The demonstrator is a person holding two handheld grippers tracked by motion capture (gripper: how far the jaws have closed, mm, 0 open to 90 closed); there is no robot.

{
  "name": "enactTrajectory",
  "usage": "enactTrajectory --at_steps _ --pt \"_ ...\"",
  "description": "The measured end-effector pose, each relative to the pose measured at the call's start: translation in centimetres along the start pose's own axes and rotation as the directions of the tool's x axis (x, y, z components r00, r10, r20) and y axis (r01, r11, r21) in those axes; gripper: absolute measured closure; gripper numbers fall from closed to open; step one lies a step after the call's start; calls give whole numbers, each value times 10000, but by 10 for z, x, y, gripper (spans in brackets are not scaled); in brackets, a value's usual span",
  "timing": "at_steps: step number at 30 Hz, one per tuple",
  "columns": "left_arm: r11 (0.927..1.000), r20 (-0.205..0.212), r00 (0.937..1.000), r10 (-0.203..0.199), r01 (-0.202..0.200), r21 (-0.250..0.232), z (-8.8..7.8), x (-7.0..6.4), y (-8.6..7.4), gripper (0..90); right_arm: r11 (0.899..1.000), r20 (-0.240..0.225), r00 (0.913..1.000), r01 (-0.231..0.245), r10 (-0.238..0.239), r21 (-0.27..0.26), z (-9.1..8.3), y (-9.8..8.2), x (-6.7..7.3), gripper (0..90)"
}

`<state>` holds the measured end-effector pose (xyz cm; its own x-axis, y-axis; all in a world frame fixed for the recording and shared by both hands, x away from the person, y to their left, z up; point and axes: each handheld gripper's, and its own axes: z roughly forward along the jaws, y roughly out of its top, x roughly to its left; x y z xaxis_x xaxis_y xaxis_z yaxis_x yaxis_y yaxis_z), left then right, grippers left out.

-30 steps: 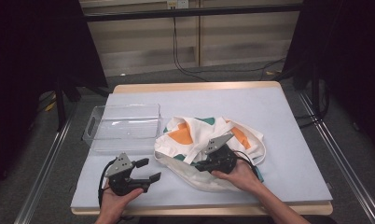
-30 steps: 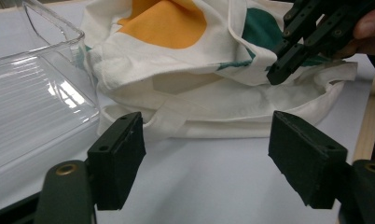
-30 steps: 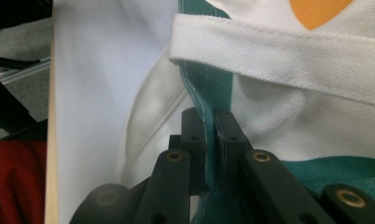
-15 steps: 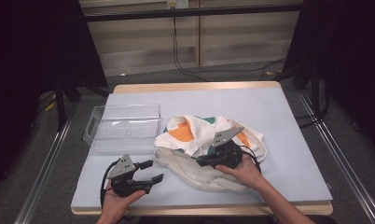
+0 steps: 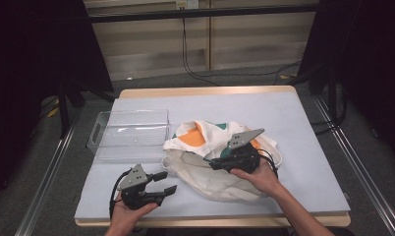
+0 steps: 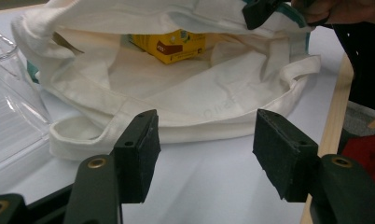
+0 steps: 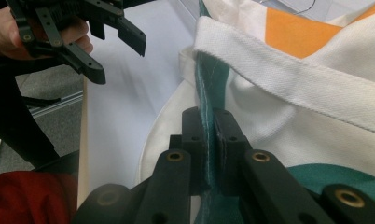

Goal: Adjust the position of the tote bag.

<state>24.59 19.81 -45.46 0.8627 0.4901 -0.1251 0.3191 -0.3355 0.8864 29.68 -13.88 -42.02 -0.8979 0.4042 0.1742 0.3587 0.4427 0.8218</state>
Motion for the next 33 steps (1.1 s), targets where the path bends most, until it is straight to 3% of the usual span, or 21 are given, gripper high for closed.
enactTrajectory --at_steps 8,12,15,21,27,33 --pt "9992 562 9978 366 -374 142 10 -7 6 543 9997 139 9999 2 1 -231 -11 3 -5 841" --pt "9992 817 9959 386 -392 64 20 -12 12 552 9997 169 9999 -6 10 -260 -14 4 -6 841" --pt "9978 1047 9929 569 -601 272 31 -19 18 540 9997 160 9999 7 -4 -226 -14 4 -7 841" --pt "9946 1833 9793 858 -951 426 57 -30 27 576 9996 200 9998 26 -20 -289 -18 6 -9 842" --pt "9890 2344 9656 1123 -1314 673 84 -42 34 577 9995 193 9998 31 -25 -310 -19 6 -11 842" --pt "9748 2695 9523 1431 -1827 1282 106 -47 33 578 9993 208 9998 -5 13 -383 -22 8 -13 843"
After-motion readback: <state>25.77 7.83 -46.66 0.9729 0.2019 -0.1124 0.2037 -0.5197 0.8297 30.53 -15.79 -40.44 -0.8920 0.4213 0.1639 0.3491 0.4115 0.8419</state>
